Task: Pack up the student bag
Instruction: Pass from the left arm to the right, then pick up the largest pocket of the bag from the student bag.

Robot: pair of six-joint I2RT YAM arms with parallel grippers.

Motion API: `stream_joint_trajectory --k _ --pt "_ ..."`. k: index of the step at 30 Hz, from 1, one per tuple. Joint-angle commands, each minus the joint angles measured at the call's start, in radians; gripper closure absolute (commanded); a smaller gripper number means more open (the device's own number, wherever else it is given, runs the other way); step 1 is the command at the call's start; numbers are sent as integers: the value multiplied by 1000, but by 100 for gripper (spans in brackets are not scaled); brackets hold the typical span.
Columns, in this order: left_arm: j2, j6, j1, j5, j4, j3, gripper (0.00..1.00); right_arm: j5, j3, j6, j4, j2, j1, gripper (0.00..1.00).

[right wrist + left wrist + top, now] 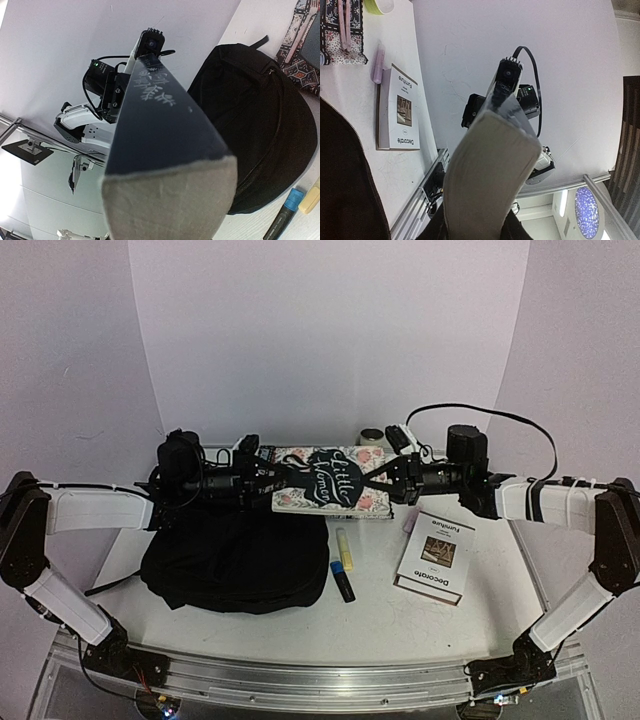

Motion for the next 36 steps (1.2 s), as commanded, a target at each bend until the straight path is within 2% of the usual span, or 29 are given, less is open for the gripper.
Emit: stream_joint_trajectory --k 1,5,9,12,19,24,36 --pt "-46 125 5 -67 -81 23 60 -9 16 21 42 -50 -22 100" --pt "-70 261 5 -147 -287 64 49 31 -16 55 42 -82 -74 100" --pt "-75 486 -19 -329 -679 217 43 83 -63 88 42 -115 -126 100" --pt "-72 586 -56 -444 -841 287 39 131 -98 106 42 -131 -146 100" --pt "14 672 -205 -658 -1051 429 32 225 -147 131 40 -144 -184 100" --pt "61 681 -278 -762 -1125 486 20 277 -194 140 40 -159 -228 100" --pt "299 715 -489 -981 -1331 692 11 307 -260 137 21 -199 -293 100"
